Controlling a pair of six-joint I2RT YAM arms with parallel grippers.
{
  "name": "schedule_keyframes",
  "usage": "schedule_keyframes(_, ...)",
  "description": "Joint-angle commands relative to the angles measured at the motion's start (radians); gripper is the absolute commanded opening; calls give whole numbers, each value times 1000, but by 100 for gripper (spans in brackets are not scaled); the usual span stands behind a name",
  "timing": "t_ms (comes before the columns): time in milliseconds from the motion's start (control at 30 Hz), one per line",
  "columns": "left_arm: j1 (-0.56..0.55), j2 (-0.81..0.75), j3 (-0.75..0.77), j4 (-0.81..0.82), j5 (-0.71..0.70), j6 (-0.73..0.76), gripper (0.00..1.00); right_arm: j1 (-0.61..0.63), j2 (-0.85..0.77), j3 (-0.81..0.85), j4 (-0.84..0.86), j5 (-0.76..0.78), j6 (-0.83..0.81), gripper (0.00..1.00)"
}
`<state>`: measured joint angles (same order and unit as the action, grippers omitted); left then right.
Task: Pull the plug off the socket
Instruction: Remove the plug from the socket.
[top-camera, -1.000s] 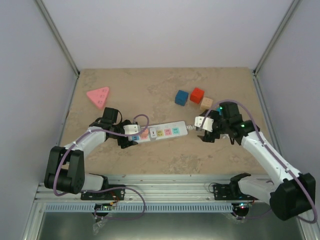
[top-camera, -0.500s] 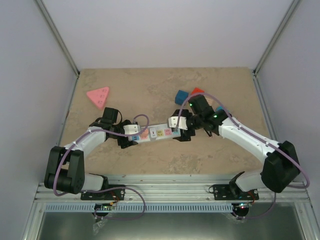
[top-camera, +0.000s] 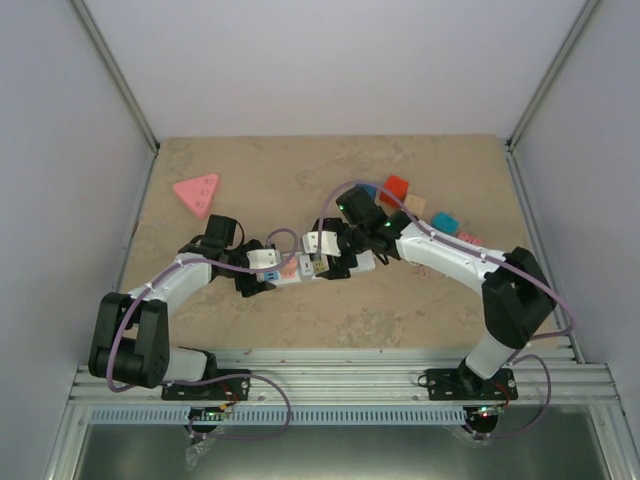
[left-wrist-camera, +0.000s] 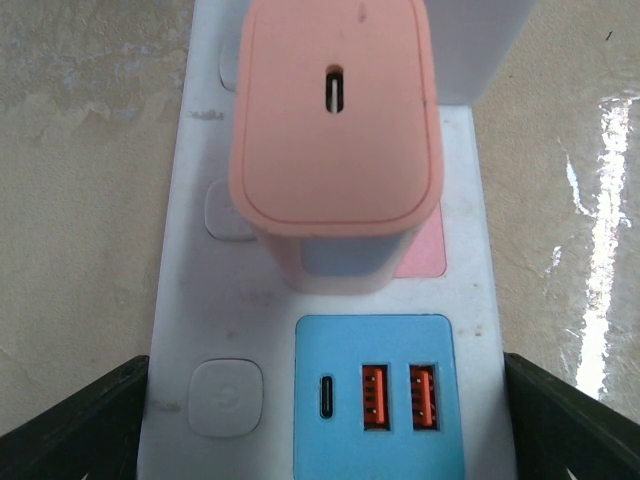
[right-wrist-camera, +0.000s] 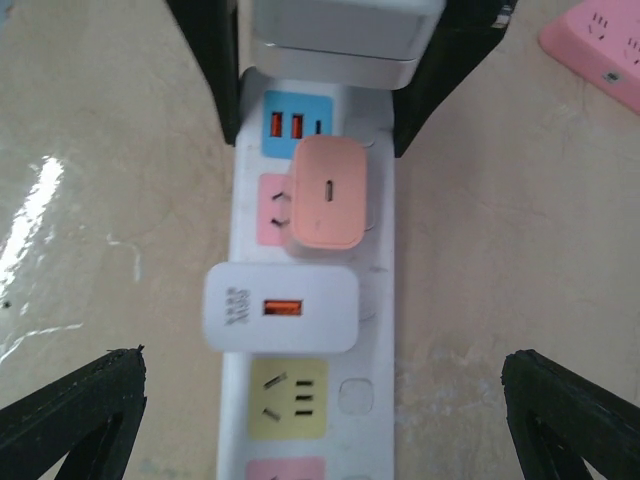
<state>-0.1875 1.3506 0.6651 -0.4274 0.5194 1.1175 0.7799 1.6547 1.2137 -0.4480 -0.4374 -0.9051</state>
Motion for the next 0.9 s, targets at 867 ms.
schedule_keyframes(867,5,-46,7,50,91,-6,0,52,187,79,19,-47,117,75)
